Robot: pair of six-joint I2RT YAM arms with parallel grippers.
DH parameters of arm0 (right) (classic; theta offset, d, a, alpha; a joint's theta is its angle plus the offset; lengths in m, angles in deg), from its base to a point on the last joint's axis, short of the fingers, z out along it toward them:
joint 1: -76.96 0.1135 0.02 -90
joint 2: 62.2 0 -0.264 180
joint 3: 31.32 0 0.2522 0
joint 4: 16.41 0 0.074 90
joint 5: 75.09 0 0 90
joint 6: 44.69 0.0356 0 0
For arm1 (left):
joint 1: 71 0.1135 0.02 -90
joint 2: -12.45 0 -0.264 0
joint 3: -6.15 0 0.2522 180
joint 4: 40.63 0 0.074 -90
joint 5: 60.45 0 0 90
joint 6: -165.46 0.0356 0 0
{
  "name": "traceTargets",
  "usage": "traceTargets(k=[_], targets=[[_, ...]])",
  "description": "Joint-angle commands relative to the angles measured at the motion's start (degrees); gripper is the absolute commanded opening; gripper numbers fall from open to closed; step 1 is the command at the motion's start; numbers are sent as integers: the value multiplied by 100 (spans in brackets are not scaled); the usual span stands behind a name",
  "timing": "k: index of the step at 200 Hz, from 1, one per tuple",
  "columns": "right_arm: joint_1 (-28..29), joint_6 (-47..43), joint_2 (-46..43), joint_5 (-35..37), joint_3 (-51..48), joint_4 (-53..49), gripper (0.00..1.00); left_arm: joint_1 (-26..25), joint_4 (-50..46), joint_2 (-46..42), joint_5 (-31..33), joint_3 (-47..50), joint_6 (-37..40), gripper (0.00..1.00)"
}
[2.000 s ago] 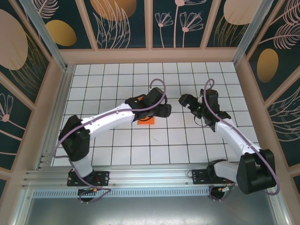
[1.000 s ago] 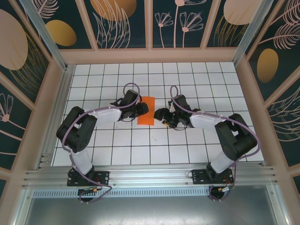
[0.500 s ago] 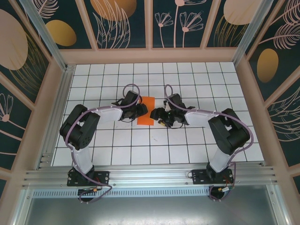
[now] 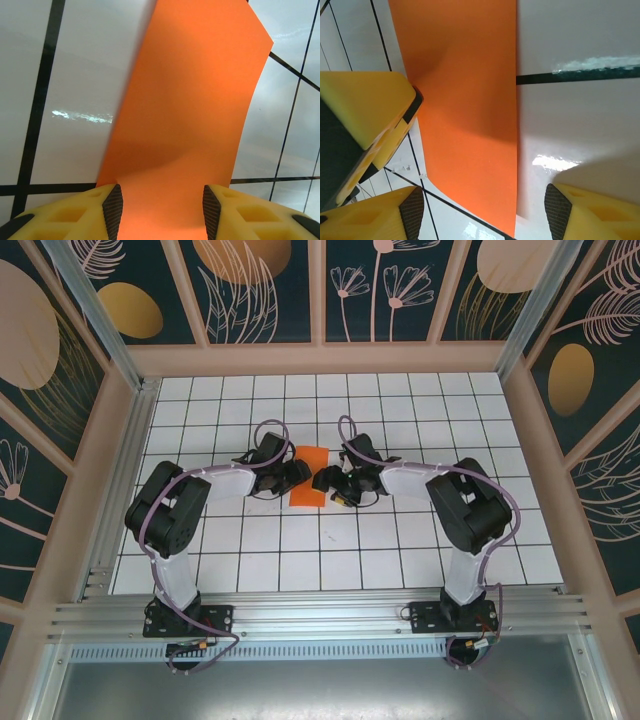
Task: Fold a paper plane with a square sheet of paper (pick it up from the middle)
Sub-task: Move the paper to the center of the table.
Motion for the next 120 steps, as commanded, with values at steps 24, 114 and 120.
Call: traceTargets(k=[24,114,120], targets=[[77,-19,154,-432,169,-35,66,62,13,184,-210,280,-169,50],[157,565,-82,-740,-277,454,40,63,52,148,-229,310,-163,50],[155,608,-90,-680,-289,453,37,69,53,133,-236,311,-158,50]])
